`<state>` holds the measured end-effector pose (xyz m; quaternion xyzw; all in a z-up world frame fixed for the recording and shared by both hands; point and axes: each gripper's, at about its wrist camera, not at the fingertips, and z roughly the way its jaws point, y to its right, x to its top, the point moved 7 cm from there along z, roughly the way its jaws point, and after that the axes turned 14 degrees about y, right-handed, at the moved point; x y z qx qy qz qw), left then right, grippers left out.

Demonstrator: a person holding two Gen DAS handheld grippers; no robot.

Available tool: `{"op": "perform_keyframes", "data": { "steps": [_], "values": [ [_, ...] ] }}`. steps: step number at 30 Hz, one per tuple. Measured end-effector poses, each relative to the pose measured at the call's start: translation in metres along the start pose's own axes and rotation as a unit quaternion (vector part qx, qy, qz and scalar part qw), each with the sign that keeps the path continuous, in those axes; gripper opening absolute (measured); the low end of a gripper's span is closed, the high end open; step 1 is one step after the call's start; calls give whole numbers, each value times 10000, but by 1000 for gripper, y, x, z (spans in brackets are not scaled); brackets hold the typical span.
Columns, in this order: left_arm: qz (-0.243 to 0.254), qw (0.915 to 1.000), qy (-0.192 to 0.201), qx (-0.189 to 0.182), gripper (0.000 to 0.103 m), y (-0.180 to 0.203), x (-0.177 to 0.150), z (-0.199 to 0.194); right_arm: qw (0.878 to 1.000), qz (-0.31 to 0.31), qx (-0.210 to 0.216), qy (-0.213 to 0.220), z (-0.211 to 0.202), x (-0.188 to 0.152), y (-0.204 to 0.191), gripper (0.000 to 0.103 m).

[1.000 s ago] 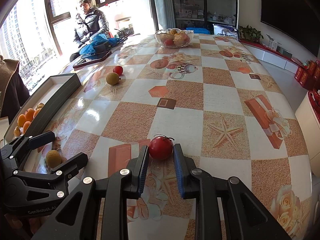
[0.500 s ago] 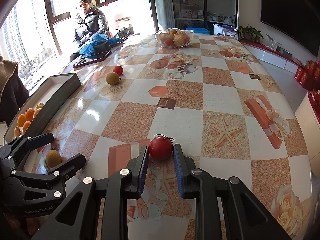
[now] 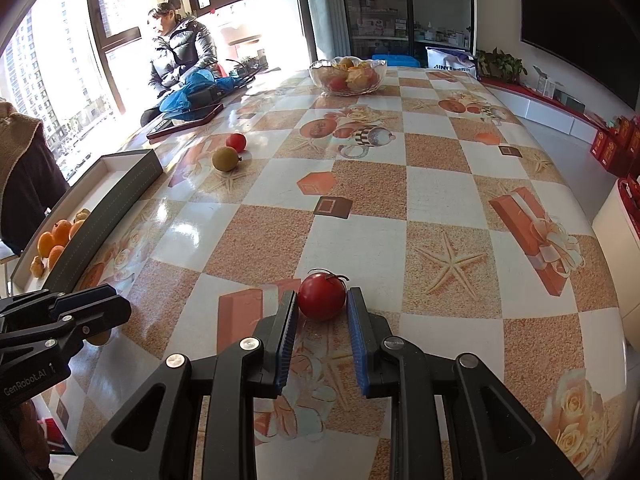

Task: Organize fruits
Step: 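Lift the yellow fruit with the left tool and carry it toward the tray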

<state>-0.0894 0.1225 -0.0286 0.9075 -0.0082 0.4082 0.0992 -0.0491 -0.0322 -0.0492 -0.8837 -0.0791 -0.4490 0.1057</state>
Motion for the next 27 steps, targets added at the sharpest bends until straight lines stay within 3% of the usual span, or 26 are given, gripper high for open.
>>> {"op": "perform_keyframes", "data": {
  "steps": [7, 16, 27],
  "values": [
    [46, 10000, 60, -18, 29, 1, 4, -17, 10000, -7, -7, -1, 0, 0, 0, 26],
    [-12, 9995, 291, 77, 29, -14, 35, -46, 9999, -38, -30, -161, -1, 0, -1, 26],
    [-208, 9982, 499, 248, 29, -49, 65, -71, 9981, 321, 365, -368, -17, 14, -21, 26]
  ]
}}
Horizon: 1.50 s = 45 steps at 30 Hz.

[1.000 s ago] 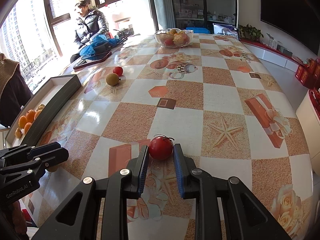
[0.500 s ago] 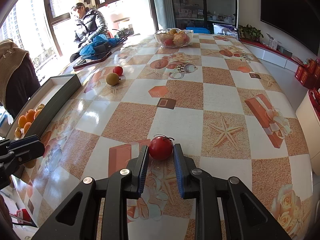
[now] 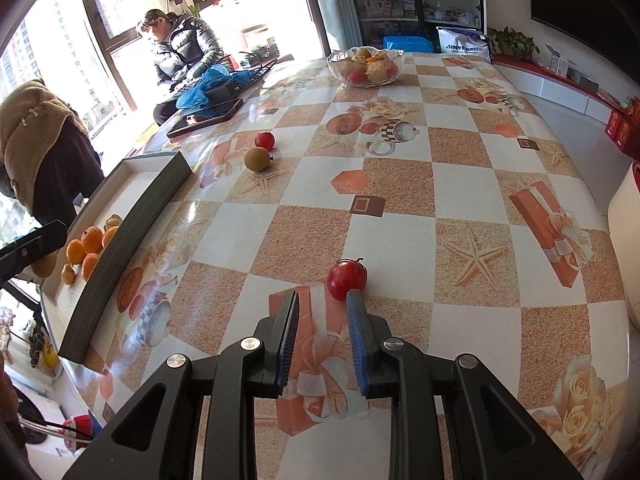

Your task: Organize fruits

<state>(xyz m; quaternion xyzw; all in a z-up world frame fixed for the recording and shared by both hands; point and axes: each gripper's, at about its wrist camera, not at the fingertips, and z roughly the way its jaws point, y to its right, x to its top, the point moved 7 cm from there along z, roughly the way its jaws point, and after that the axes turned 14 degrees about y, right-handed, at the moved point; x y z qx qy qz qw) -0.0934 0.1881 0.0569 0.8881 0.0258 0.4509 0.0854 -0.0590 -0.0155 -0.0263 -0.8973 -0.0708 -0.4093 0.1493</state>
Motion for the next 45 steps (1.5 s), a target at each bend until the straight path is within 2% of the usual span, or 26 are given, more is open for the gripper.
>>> {"op": "perform_keyframes", "data": {
  "steps": [4, 10, 16, 19, 22, 29, 33, 37, 38, 39, 40, 42, 45],
  "values": [
    [-98, 9999, 67, -48, 29, -7, 15, -6, 9998, -79, 148, 86, -8, 17, -16, 26],
    [-177, 9991, 395, 15, 29, -25, 54, -26, 9986, -53, 483, 228, -16, 52, -43, 26],
    [-249, 9952, 827, 468, 29, -62, 101, -47, 9949, 26, 986, 231, -15, 82, -71, 26],
    [-318, 9928, 917, 704, 29, -88, 112, -49, 9924, -83, 1217, 190, -10, 91, -91, 26],
    [-440, 9922, 765, 877, 29, -112, 104, -37, 9900, -221, 1393, 87, 1, 96, -113, 26],
    [-789, 9901, 50, 1160, 29, -153, 46, 7, 9853, -237, 1662, -305, 40, 90, -156, 26],
    [-914, 9897, -131, 1094, 29, -158, 29, 20, 9892, -342, 1354, -446, 47, 77, -143, 26],
    [-766, 9915, -125, 1045, 29, -151, 23, 25, 9968, -421, 413, -541, 43, 60, -79, 28],
    [-733, 9920, -131, 1022, 29, -149, 22, 26, 9975, -360, 187, -579, 40, 53, -58, 55],
    [-721, 9924, -144, 989, 29, -146, 21, 27, 9977, -289, -47, -614, 38, 46, -38, 76],
    [-721, 9927, -153, 958, 29, -144, 21, 28, 9978, -220, -242, -583, 35, 39, -20, 88],
    [-711, 9931, -163, 921, 29, -140, 20, 31, 9968, -132, -514, -602, 32, 25, 7, 88],
    [-684, 9935, -207, 884, 29, -135, 19, 34, 9966, 74, -513, -643, 33, 12, 22, 83]
  ]
}}
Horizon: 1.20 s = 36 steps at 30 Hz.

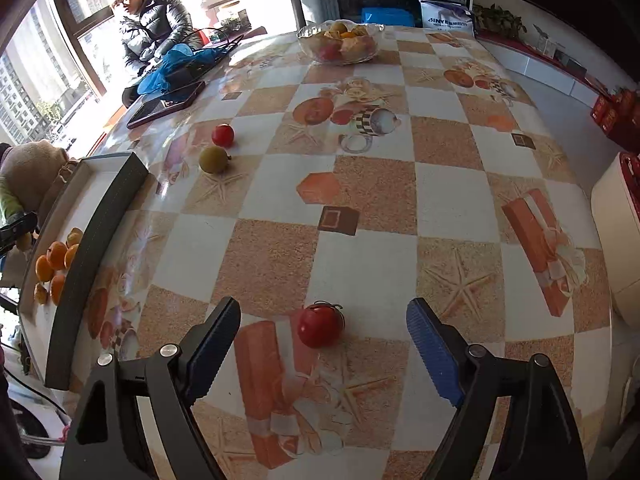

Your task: Organize fruits

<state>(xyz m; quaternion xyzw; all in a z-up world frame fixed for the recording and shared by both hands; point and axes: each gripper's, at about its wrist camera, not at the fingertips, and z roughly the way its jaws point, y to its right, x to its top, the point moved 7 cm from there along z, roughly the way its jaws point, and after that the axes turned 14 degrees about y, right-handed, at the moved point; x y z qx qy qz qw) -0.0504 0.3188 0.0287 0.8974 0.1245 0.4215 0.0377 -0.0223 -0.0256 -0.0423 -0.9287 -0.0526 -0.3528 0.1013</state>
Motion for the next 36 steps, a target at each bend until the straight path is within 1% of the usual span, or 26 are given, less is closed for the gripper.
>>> {"op": "perform_keyframes", "data": {
  "steps": [1, 2, 3, 4, 5, 6, 7, 9, 10, 12, 15, 19, 23, 27, 29, 36],
  "values": [
    [30, 10000, -14, -4, 29, 2, -1, 0, 10000, 6, 32, -25, 3, -3, 0, 74],
    [64, 10000, -25, -1, 29, 3, -2, 0, 10000, -48, 19, -43, 5, -6, -2, 70],
    [95, 9999, -38, 6, 29, 4, -3, 0, 9998, -199, -57, 35, 6, -5, -6, 67],
    [114, 9999, -53, 14, 29, 4, -5, 0, 9994, -319, -85, 44, 7, -6, -11, 59],
    [122, 9999, -67, 21, 29, 4, -6, 0, 9989, -448, -147, 65, 6, -7, -14, 37],
    [122, 9999, -77, 33, 29, 3, -6, 0, 9981, -569, -218, 90, 6, -7, -17, 25],
    [117, 9999, -87, 48, 29, 2, -7, 1, 9979, -610, -193, 88, 5, -9, -20, 23],
    [93, 9999, -93, 69, 29, -1, -6, 1, 9977, -668, -107, 76, 4, -11, -28, 23],
    [76, 9999, -90, 75, 29, -2, -4, 1, 9978, -668, 13, 36, 5, -10, -34, 23],
    [36, 9999, -62, 87, 29, -6, 0, -1, 9977, -567, 363, -11, 4, -4, -49, 23],
    [22, 9999, 20, 117, 29, -10, 9, -6, 9946, -334, 979, -9, 1, 17, -79, 23],
    [48, 9998, 58, 208, 29, -18, 16, -5, 9842, -129, 1768, -32, -1, 50, -133, 23],
    [-76, 9996, -115, 236, 29, -26, 10, 6, 9724, -213, 2321, -73, 1, 70, -190, 23],
    [-69, 9991, -280, 300, 29, -28, 1, 18, 9666, -317, 2531, -248, 17, 75, -233, 23],
    [-61, 9989, -318, 324, 29, -29, 0, 24, 9661, -374, 2533, -328, 27, 73, -247, 23],
    [3, 9983, -393, 440, 30, -35, -4, 36, 9656, -489, 2506, -487, 50, 71, -268, 23]
  ]
}}
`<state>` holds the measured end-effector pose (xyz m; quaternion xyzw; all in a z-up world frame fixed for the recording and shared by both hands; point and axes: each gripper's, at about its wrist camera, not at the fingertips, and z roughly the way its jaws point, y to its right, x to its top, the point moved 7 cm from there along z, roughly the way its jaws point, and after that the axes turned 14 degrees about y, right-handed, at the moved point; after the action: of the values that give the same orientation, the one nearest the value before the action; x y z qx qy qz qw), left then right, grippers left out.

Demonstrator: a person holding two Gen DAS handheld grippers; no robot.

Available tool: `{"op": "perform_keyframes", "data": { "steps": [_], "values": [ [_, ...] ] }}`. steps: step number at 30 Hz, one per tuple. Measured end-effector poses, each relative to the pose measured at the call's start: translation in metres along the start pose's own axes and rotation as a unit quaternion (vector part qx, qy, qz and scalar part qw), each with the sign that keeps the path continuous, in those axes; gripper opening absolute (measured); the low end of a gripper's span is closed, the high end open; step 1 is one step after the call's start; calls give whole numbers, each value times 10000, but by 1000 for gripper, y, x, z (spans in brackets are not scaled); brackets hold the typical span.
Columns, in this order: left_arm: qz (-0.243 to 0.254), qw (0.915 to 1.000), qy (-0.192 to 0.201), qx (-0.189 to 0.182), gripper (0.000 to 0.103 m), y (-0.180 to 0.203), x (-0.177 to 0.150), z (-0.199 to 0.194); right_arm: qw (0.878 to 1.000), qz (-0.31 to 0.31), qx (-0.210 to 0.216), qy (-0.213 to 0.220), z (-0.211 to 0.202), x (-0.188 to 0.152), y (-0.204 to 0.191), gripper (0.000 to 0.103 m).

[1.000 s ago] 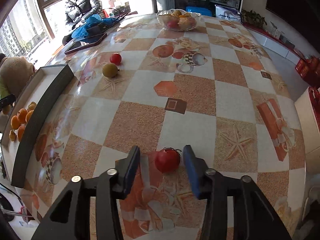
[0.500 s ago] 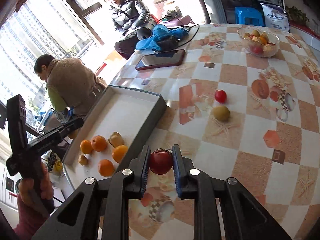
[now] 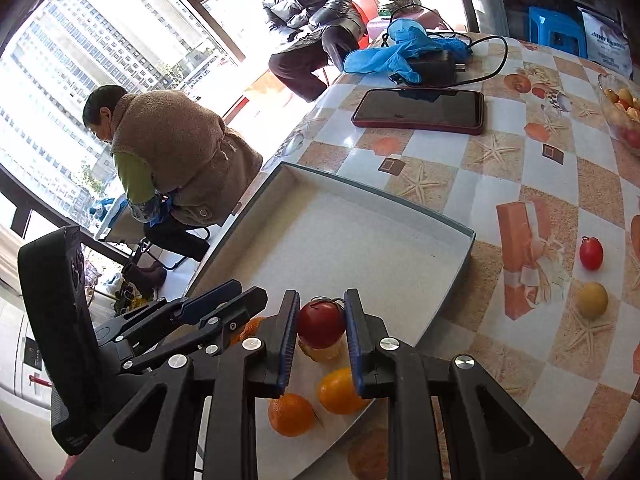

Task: Organize fruits
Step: 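Release the yellow fruit into the tray with the left tool while the right tool drops the tomato there, then grasp a yellow round fruit with the right tool while the left tool approaches a red tomato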

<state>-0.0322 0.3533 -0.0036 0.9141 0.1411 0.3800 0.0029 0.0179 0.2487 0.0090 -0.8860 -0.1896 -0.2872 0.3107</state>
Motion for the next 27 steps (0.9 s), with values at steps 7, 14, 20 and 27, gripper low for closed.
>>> {"op": "perform_keyframes", "data": {
  "steps": [7, 14, 20, 27],
  "values": [
    [112, 9996, 231, 81, 78, 1, 9, -13, 9994, -125, -317, 43, -7, 4, 14, 103],
    [207, 9986, 406, -261, 78, 36, 29, -39, 9914, 141, -1109, 687, -68, 19, 80, 103],
    [457, 9948, 406, -814, 79, 95, 36, -48, 9754, 490, -2030, 710, -107, 7, 168, 103],
    [603, 9939, 164, -911, 79, 140, 23, -33, 9717, 454, -2245, 580, -102, -17, 203, 103]
  ]
}}
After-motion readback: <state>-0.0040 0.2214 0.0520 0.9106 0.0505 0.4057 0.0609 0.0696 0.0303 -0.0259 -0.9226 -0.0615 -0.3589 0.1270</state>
